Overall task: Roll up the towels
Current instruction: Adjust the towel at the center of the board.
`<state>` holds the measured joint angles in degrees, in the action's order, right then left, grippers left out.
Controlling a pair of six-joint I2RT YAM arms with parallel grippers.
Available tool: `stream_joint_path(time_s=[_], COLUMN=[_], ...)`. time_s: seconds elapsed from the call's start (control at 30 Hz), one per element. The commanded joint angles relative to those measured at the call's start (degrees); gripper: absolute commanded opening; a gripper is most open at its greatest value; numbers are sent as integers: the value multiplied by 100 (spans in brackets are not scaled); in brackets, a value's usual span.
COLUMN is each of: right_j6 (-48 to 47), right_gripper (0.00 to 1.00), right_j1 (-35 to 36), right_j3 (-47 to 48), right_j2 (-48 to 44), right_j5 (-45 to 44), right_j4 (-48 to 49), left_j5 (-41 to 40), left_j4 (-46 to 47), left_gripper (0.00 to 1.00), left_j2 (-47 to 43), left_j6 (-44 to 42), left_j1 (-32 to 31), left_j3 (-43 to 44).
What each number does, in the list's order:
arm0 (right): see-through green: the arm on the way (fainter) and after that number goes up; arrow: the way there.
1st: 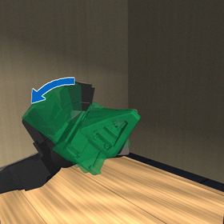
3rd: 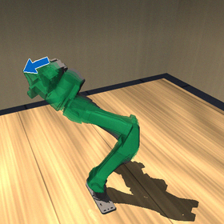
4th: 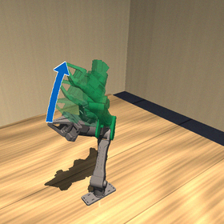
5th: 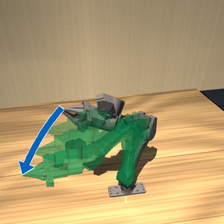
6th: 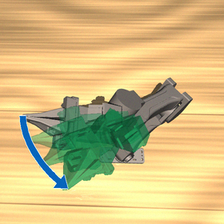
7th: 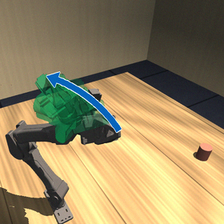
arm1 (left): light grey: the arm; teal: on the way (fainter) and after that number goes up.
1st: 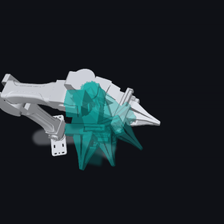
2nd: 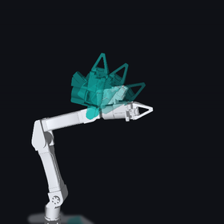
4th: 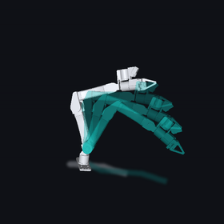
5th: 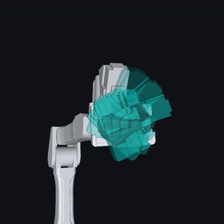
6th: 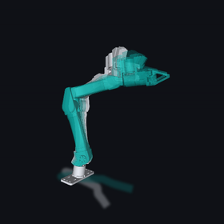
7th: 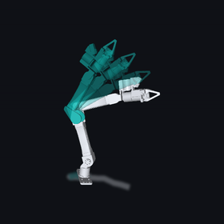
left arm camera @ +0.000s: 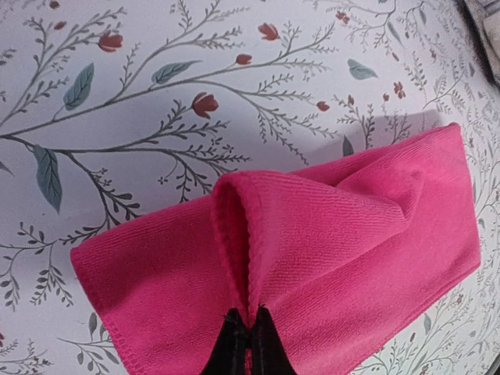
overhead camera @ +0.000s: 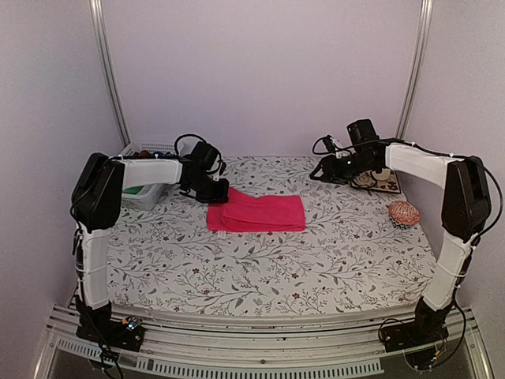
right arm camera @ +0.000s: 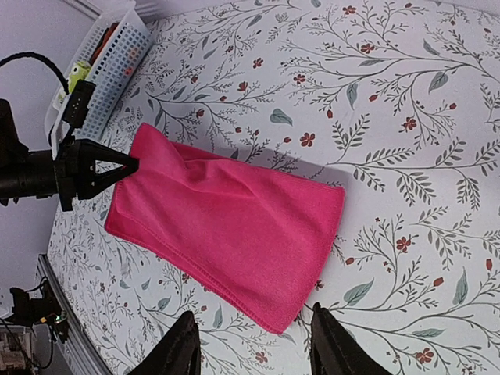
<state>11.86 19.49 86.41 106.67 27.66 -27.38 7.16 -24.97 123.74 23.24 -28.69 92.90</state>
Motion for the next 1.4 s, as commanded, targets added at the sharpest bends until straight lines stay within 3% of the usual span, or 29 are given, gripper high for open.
stream_joint_path(time_s=[0.0, 0.97, 1.37], right_j6=[-69, -206, -258], right_gripper=[49, 49, 49], right_j1=[28, 177, 234], right_j3=[226, 286, 385], right_j2=[167, 265, 310], right_j5=[86, 55, 20], right_j4=[-83, -250, -362], left_j5=[-63, -817, -768], left_j4=[296, -159, -131], left_gripper=[0, 0, 0], left_j2=[-347, -507, -276], left_j6=[119, -138, -255], left_j1=[41, 143, 188], left_j3=[-97, -274, -361])
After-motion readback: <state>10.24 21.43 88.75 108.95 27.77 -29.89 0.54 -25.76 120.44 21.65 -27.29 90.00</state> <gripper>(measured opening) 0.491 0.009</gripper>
